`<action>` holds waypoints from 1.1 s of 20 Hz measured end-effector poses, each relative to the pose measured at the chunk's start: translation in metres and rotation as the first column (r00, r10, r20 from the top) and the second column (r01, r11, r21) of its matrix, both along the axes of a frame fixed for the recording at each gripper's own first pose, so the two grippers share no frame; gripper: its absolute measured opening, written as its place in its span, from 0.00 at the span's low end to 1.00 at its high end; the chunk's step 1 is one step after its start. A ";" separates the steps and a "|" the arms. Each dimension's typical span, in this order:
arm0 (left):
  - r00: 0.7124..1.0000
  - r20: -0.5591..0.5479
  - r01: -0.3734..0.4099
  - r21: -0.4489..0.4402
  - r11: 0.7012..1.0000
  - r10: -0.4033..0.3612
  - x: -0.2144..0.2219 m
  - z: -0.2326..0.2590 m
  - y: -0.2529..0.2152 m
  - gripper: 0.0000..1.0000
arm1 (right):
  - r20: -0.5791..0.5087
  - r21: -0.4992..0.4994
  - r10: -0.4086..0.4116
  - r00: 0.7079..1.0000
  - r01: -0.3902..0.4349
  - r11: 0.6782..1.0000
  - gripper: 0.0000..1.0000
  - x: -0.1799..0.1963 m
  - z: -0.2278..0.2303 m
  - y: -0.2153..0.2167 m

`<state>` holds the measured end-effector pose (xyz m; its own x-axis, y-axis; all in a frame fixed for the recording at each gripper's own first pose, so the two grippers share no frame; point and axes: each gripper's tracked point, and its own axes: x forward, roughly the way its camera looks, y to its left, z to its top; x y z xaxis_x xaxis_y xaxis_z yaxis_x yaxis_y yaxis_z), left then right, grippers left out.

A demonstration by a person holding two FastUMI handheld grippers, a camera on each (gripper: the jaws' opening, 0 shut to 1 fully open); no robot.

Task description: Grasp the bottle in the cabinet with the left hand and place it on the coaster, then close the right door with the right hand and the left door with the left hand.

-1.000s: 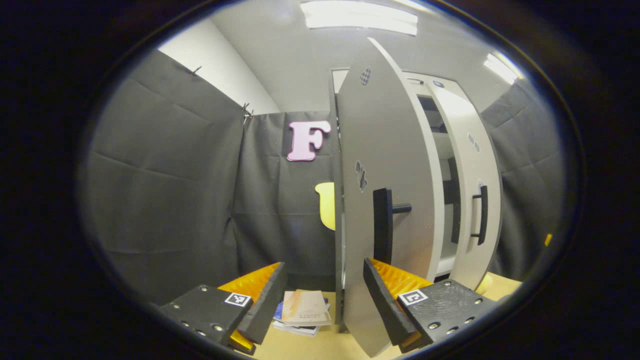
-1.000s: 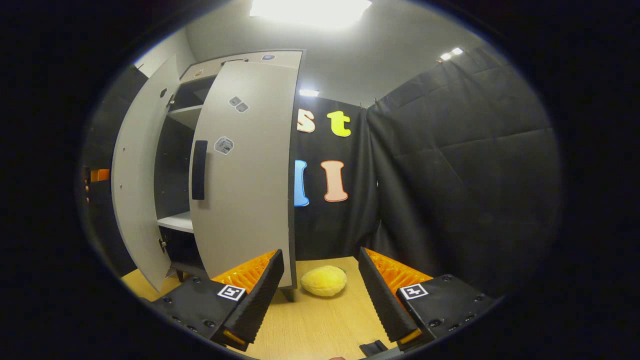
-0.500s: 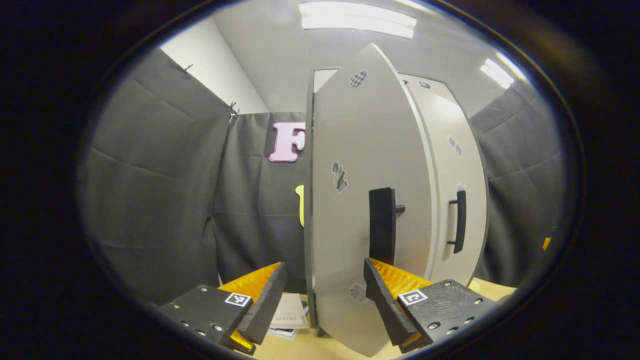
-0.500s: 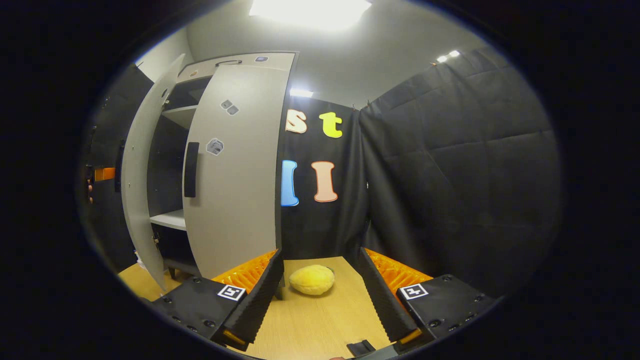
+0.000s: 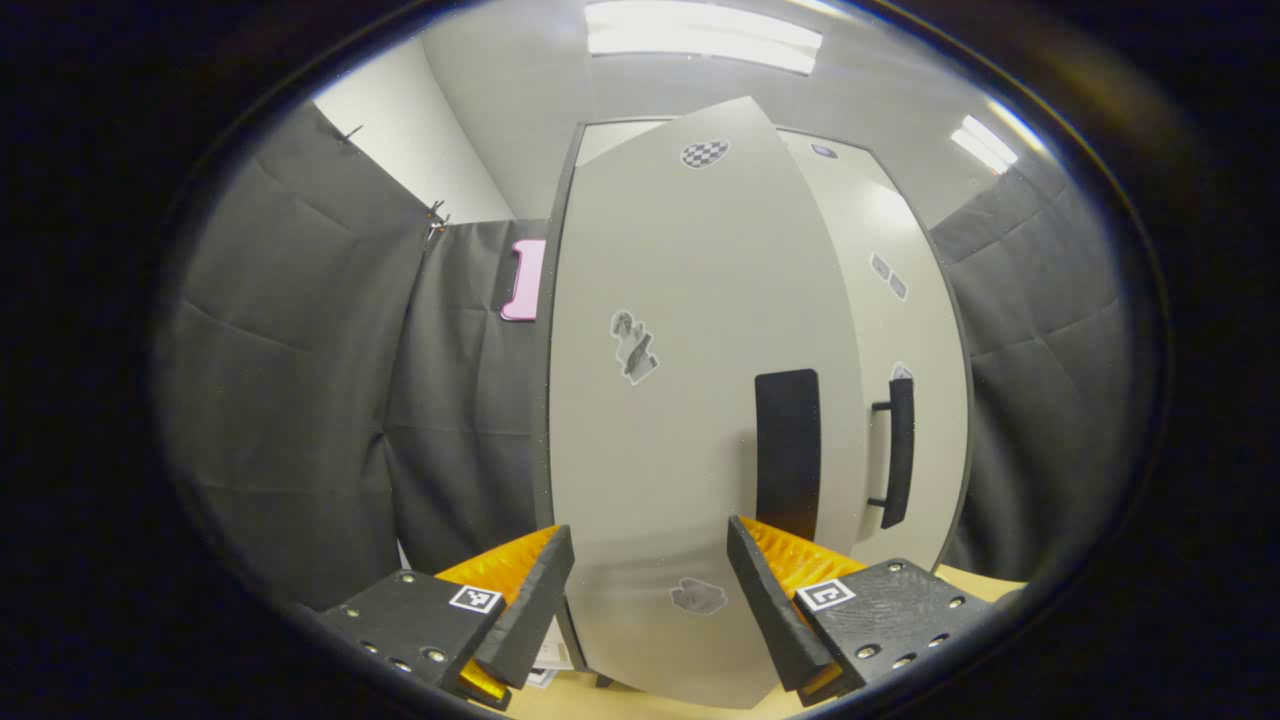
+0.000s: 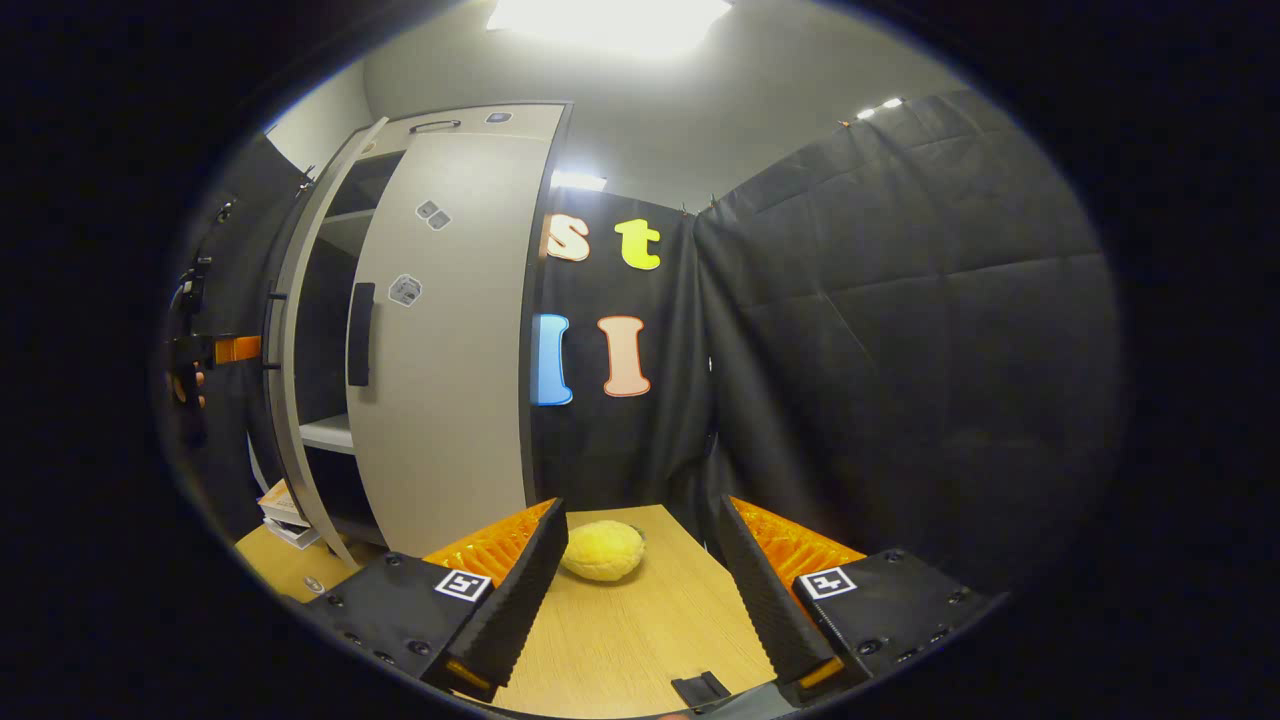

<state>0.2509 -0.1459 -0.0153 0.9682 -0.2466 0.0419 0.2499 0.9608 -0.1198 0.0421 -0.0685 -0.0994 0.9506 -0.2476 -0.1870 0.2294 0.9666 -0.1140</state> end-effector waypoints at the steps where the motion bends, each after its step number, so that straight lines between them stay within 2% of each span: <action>1: 1.000 -0.004 -0.001 -0.001 1.000 0.001 0.000 -0.002 -0.001 0.98 | -0.001 0.000 0.002 1.000 -0.002 1.000 0.92 0.000 0.000 0.000; 2: 1.000 -0.009 0.001 -0.003 1.000 -0.001 -0.001 -0.004 -0.002 0.91 | -0.001 0.002 0.005 1.000 -0.005 1.000 0.96 -0.001 0.000 0.000; 3: 1.000 -0.014 0.001 -0.004 1.000 -0.001 -0.002 -0.005 -0.001 0.98 | -0.002 0.005 0.011 1.000 -0.011 1.000 0.96 0.000 0.000 0.001; 7: 1.000 -0.013 -0.018 0.011 1.000 0.018 -0.021 -0.004 0.009 0.98 | 0.010 0.016 0.049 0.999 -0.049 0.999 0.96 0.002 0.003 0.006; 9: 1.000 0.002 -0.027 0.025 0.999 0.027 -0.035 0.000 0.018 0.98 | 0.022 0.025 0.083 0.996 -0.083 0.996 0.92 0.003 0.007 0.010; 12: 0.998 0.013 -0.056 0.047 0.997 0.055 -0.065 0.006 0.035 0.98 | 0.045 0.034 0.141 0.989 -0.143 0.989 0.92 0.017 0.020 0.022; 13: 0.998 0.013 -0.065 0.049 0.997 0.064 -0.076 0.008 0.041 0.91 | 0.054 0.038 0.162 0.985 -0.164 0.986 0.92 0.021 0.025 0.026; 14: 0.997 0.011 -0.076 0.051 0.996 0.076 -0.088 0.008 0.047 0.91 | 0.063 0.043 0.185 0.981 -0.188 0.981 0.96 0.023 0.028 0.032; 18: 0.992 0.016 -0.128 0.084 0.988 0.128 -0.132 0.008 0.075 0.91 | 0.080 0.056 0.277 0.958 -0.281 0.958 0.96 0.026 0.038 0.054; 22: 0.989 -0.003 -0.149 0.109 0.983 0.150 -0.168 -0.005 0.098 0.91 | 0.092 0.059 0.316 0.944 -0.322 0.945 0.96 0.019 0.045 0.071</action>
<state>0.0834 -0.0476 -0.0202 0.9948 -0.1012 0.0117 0.1013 0.9947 -0.0152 0.0613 0.0026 -0.0542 0.9902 0.0823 -0.1130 -0.0868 0.9956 -0.0355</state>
